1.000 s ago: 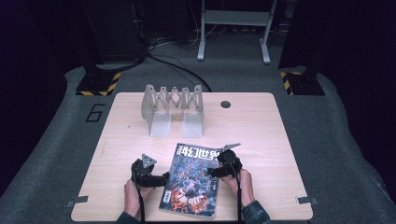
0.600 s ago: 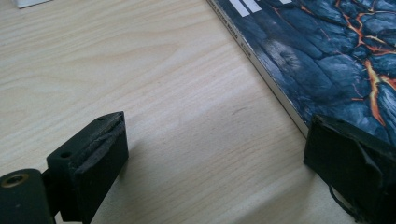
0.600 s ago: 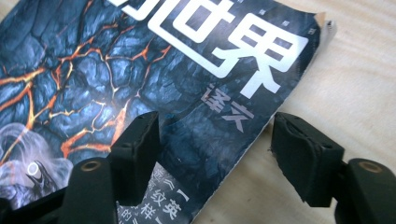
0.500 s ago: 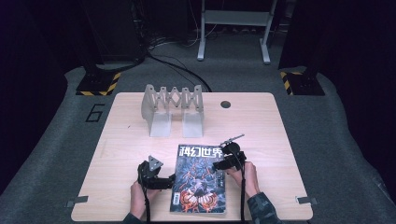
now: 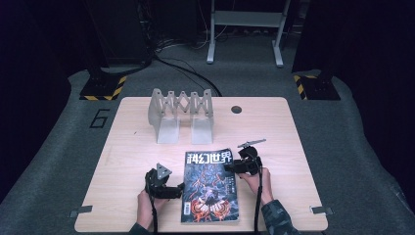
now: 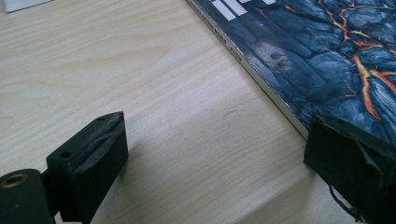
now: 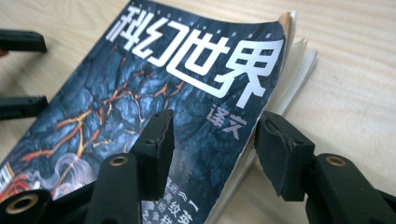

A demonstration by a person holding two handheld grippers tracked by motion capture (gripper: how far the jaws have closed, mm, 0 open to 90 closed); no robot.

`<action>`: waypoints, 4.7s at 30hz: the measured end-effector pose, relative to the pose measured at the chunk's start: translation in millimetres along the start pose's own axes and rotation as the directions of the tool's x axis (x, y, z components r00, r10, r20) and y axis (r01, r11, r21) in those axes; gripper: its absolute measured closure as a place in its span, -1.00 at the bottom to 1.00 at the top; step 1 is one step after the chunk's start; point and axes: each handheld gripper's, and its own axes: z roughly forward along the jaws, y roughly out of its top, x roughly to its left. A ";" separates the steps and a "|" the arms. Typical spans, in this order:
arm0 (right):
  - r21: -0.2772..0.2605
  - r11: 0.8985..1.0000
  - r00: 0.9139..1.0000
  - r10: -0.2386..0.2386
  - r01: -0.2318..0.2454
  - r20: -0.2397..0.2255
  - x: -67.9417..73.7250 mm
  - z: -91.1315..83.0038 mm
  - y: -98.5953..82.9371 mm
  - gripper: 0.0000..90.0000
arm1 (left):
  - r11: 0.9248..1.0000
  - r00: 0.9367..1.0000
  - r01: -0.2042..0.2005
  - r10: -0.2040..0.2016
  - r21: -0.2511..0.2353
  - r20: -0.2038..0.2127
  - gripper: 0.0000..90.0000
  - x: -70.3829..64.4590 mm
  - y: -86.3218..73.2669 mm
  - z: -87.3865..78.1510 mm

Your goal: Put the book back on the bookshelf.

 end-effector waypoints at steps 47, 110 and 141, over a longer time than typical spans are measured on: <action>0.024 0.999 0.994 -0.036 0.039 -0.104 2.2 30.7 35.1 0.51 | 0.999 0.999 -0.039 0.039 -0.006 0.019 -0.80 1.4 0.3 -0.6; -0.240 0.931 0.951 -0.300 0.274 -0.080 55.8 -17.8 32.1 0.97 | 0.996 0.926 0.075 -0.091 0.058 0.366 -0.59 -6.9 41.4 27.0; 0.056 0.993 0.978 -0.108 0.099 0.179 24.4 4.0 -13.1 -0.06 | 0.998 0.962 0.055 -0.061 0.033 0.264 0.04 -9.7 39.0 23.9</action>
